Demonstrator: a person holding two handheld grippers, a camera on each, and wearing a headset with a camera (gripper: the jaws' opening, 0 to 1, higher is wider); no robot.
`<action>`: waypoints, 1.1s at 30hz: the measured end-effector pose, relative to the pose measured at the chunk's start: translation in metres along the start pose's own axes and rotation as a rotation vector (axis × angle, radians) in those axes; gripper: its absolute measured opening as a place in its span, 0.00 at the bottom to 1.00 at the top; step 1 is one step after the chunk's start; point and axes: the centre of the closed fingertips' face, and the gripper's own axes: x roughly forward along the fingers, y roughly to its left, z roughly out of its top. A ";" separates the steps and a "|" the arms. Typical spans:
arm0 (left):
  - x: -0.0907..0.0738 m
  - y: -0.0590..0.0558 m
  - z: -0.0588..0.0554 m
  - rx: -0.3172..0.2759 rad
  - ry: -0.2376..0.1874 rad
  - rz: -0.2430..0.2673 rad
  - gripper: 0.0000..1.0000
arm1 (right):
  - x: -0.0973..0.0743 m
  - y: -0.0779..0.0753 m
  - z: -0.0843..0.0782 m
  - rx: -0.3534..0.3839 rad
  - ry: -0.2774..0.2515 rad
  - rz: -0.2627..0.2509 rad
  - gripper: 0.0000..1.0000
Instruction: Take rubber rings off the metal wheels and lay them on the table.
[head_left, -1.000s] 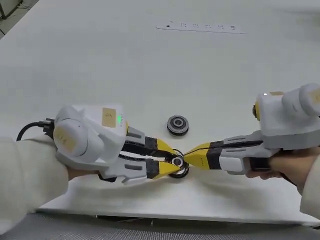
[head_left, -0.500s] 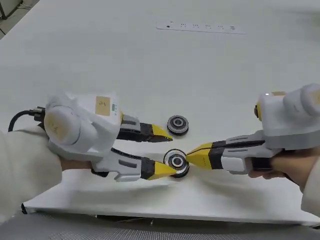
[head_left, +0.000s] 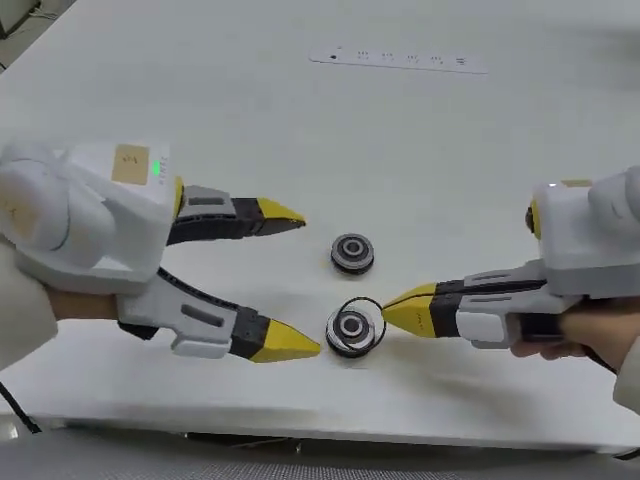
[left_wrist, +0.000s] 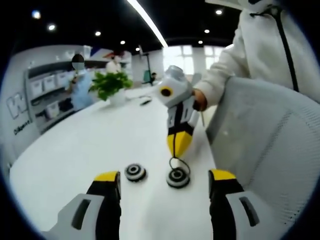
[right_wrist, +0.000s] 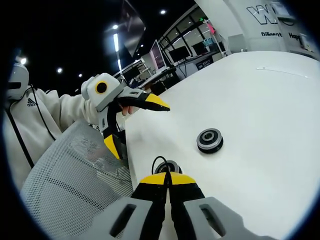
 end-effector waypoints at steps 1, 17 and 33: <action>-0.003 0.001 0.000 0.002 0.003 0.009 0.75 | -0.001 0.001 0.001 -0.002 -0.001 -0.001 0.00; -0.048 0.010 -0.004 -0.003 0.010 0.096 0.88 | -0.021 0.010 0.022 -0.007 -0.043 -0.012 0.00; -0.066 0.008 -0.026 -0.039 0.051 0.125 0.90 | -0.017 0.025 0.046 -0.044 -0.037 0.015 0.00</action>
